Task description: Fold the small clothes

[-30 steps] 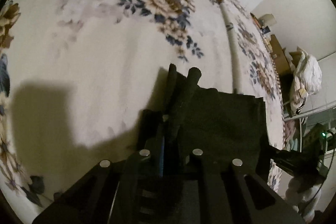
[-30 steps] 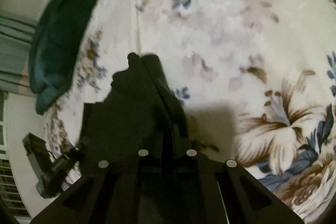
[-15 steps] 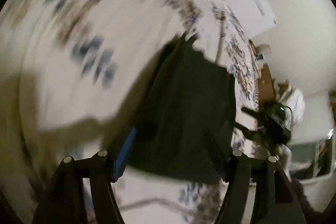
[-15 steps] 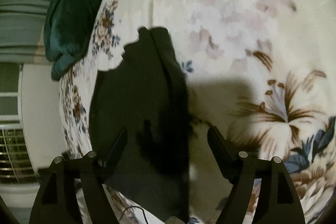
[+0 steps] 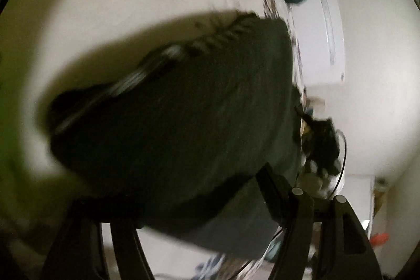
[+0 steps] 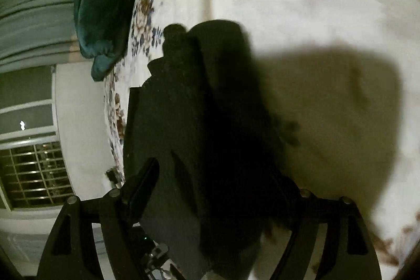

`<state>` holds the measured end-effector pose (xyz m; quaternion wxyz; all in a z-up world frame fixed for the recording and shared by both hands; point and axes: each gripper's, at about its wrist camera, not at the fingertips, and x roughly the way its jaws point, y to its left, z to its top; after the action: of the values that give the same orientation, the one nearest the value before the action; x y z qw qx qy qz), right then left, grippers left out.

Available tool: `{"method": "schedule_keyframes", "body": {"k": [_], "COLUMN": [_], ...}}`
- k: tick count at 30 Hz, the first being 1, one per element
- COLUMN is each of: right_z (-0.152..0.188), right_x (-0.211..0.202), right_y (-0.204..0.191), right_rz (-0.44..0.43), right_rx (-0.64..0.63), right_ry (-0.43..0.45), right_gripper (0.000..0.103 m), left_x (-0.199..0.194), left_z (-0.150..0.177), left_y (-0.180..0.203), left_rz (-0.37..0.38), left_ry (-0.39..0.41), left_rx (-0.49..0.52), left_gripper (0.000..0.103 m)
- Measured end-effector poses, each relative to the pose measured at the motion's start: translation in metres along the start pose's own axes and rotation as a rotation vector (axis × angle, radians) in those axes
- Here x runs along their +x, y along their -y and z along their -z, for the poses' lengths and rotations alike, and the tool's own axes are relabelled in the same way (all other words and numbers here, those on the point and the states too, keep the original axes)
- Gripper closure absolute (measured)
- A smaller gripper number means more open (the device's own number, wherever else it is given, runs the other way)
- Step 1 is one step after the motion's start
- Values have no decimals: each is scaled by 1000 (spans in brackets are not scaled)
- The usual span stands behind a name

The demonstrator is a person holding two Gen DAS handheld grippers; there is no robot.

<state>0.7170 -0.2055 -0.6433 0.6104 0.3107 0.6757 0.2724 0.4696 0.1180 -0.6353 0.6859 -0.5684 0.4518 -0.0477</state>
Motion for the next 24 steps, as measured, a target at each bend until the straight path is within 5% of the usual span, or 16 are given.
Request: {"method": "schedule_keyframes", "body": {"k": [3,4,6,9,16,24], "right_z": [-5,-7,-8,2,71,241], "right_x": [10,12,14,4,-39,-70], "right_y": [-9,-12,-15,-11,-19,-25], "right_rz": [17,21,51,39,75,55], "right_rx": [-16,-20,-17,13,137,311], "right_ry": [-3,5,33,82,214,330], "right_gripper": [25,31,63,81,86,86], "left_x": [-3,-5,-10,-18,-41,-68], "left_z": [-7,-10,-15,-25,-57,-77], "left_y": [4,5,8,18,39,54], "left_rz": [32,35,30,30,27,-42], "left_ry": [82,102,107,91,-49,-258], "left_rx": [-60,-76,-73,-31,123,267], "left_gripper": [40,56,71,77,79,79]}}
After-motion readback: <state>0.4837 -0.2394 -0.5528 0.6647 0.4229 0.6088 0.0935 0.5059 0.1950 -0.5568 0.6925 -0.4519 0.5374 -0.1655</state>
